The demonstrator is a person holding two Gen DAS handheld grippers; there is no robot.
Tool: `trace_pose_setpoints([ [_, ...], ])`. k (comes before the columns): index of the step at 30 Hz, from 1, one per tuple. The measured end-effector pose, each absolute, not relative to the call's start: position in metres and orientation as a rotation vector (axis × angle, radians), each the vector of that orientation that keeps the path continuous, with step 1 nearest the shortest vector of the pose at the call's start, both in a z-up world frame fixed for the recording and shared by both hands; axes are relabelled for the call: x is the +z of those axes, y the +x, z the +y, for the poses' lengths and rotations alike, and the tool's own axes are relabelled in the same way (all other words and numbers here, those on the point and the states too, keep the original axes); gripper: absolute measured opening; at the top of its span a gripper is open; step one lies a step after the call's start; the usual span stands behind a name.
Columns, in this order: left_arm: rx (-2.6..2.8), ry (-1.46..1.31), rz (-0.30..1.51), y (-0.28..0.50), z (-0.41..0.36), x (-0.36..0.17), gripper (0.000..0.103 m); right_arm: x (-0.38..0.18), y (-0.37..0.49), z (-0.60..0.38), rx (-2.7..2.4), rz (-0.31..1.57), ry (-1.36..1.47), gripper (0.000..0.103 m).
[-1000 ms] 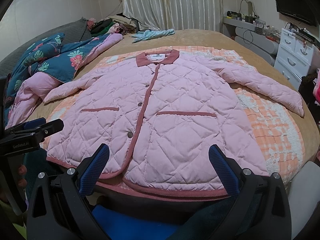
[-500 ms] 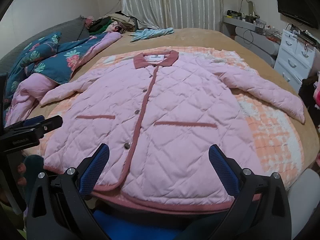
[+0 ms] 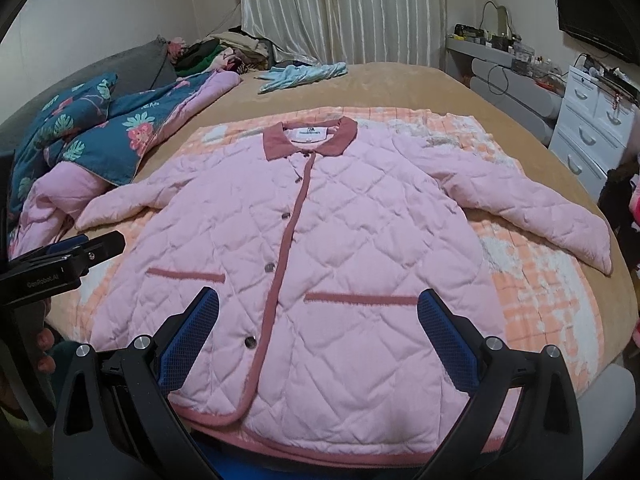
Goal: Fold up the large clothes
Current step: 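Move the right tool toward the cuff of the sleeve nearest it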
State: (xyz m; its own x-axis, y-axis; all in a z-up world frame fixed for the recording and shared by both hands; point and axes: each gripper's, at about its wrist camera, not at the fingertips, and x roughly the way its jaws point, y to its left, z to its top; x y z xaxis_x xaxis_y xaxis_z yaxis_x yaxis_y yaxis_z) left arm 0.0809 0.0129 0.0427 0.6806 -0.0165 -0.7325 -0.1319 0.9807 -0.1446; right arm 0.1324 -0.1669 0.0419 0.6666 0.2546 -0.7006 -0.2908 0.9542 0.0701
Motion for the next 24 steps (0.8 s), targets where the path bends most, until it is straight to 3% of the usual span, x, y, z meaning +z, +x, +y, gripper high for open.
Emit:
trace_pose_setpoints([
  [24, 0.033, -0.197, 0.828, 0.14, 0.014, 0.057, 0.095, 0.073, 0.199, -0.167, 0.257, 0.711, -0.029, 0.099],
])
